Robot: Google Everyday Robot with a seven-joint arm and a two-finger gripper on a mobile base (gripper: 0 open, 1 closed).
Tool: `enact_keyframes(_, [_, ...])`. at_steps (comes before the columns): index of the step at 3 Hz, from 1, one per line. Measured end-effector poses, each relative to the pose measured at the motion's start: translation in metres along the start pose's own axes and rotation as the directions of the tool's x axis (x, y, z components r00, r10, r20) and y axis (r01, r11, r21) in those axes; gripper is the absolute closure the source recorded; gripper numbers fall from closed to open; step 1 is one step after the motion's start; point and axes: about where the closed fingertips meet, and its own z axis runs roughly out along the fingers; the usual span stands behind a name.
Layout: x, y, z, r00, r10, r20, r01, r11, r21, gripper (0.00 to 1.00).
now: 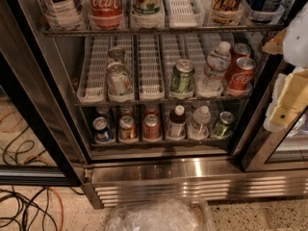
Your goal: Pick orange can from top shelf of fridge
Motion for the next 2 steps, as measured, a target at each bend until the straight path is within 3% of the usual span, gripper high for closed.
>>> enact_keyframes(1, [0.0, 0.0, 0.0, 1.0, 0.0, 0.0, 0.0, 1.0, 0.0, 0.0])
enact_keyframes(2, [-0.0053, -0.0014, -0.0008, 0.998, 0.004, 0.058, -0.004, 1.0, 0.006, 0.0])
